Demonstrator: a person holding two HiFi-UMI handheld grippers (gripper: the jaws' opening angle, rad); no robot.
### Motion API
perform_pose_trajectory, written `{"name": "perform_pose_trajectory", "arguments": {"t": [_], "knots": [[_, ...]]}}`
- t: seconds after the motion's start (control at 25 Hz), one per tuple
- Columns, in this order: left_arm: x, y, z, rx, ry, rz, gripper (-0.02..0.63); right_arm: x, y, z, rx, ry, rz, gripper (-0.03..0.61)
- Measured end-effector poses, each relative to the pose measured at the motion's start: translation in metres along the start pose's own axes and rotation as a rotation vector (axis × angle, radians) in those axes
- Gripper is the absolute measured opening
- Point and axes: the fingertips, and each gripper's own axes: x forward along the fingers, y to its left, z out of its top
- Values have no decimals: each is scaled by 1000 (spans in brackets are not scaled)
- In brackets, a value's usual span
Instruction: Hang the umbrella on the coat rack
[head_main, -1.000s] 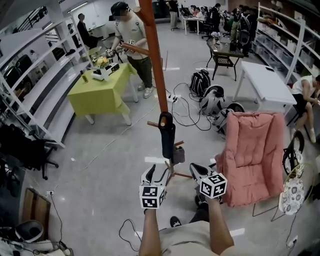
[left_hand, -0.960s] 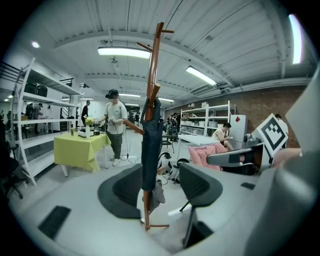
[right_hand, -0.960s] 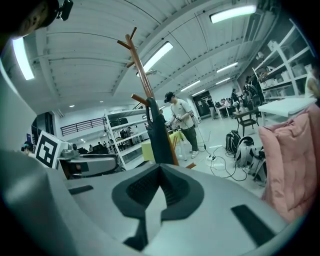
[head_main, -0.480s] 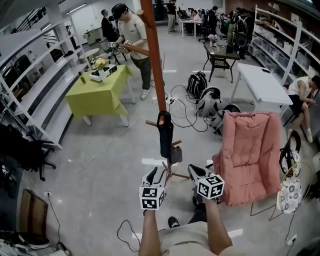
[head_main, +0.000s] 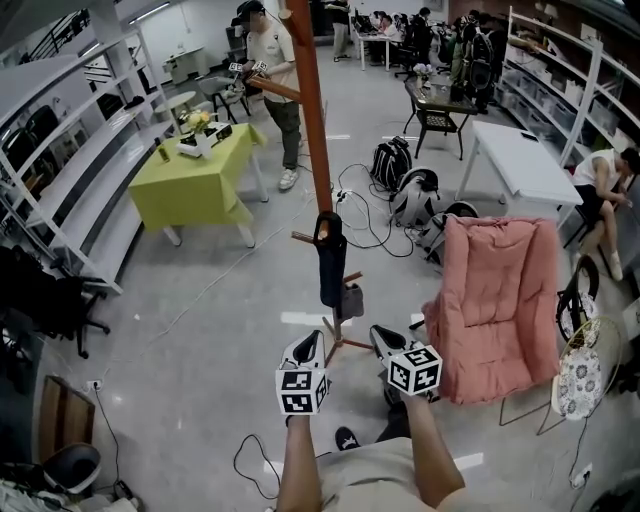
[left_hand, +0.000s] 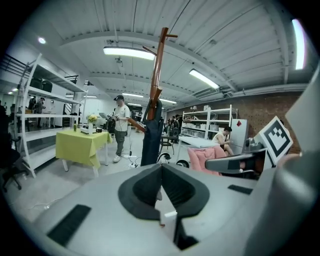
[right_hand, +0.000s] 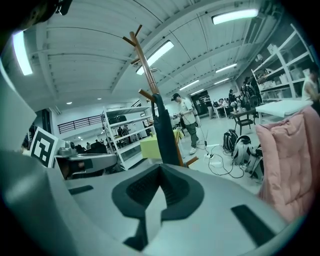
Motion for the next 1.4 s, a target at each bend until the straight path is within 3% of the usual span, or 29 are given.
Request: {"name": "perform_pose_trajectory", "arguments": {"t": [0.2, 0.44, 0.72, 1.4], "knots": [[1, 3, -3, -26, 28, 3, 6, 3, 8, -2, -27, 14, 4, 3], [8, -14, -18, -55, 108, -71, 6, 5, 10, -9, -48, 40, 13, 3], [3, -18, -4, -26, 29, -72, 6, 4, 16, -16, -81, 74, 37, 3], [5, -19, -8, 22, 51, -89, 6, 9, 30, -26, -104, 125, 92, 3]]}}
